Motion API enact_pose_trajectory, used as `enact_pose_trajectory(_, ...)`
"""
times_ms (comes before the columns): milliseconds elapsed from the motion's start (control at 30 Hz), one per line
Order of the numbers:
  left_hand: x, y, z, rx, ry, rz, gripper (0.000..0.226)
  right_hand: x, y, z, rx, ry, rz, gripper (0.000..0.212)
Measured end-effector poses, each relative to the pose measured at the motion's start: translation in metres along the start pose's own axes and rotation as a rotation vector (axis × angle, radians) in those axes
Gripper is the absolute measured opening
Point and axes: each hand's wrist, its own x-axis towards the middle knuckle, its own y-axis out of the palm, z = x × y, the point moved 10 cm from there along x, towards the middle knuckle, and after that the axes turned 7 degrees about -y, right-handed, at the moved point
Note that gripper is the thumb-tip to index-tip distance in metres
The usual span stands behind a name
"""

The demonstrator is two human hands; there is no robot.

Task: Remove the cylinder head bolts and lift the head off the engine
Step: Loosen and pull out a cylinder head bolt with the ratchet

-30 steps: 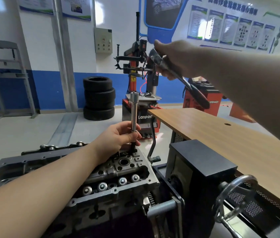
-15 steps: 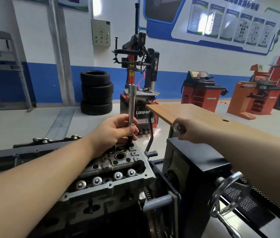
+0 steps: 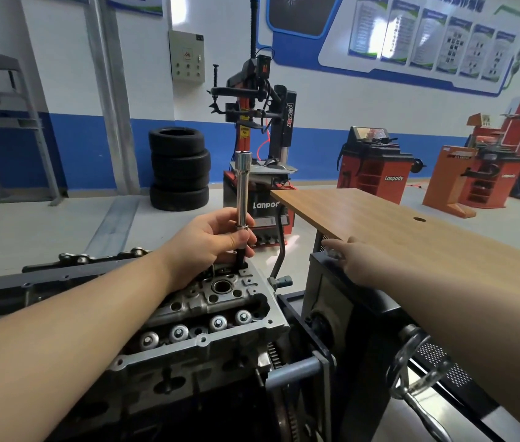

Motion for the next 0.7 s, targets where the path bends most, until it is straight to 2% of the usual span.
enact_pose_trajectory(100, 0.000, 0.001, -0.001, -0.006, 0.006, 0.002, 0.019, -0.004, 0.003, -0.006, -0.017, 0.044, 0.017, 0.071)
enact_pose_trajectory(300, -0.002, 0.002, -0.003, -0.019, -0.002, 0.000, 0.019, -0.008, 0.001, 0.001, -0.138, -0.010, 0.048, 0.055)
enact_pose_trajectory(433, -0.003, 0.001, -0.002, -0.019, -0.014, -0.002, 0.023, -0.018, -0.021, 0.028, -0.172, 0.060, -0.067, 0.063)
enact_pose_trajectory(500, -0.004, 0.000, -0.002, -0.028, -0.016, -0.009, 0.026, -0.025, -0.048, 0.067, 0.030, 0.025, -0.235, 0.060)
enact_pose_trajectory(567, -0.003, -0.002, -0.003, -0.024, -0.006, -0.033, 0.028, -0.039, -0.073, 0.109, 0.545, -0.028, -0.408, 0.052)
enact_pose_trajectory(633, -0.004, -0.002, -0.005, 0.010, 0.013, -0.058, 0.027, -0.062, -0.074, 0.147, 1.041, -0.049, -0.444, 0.041)
enact_pose_trajectory(700, -0.004, 0.001, -0.009, 0.040, 0.028, -0.057, 0.025, -0.085, -0.058, 0.183, 1.184, -0.092, -0.364, 0.036)
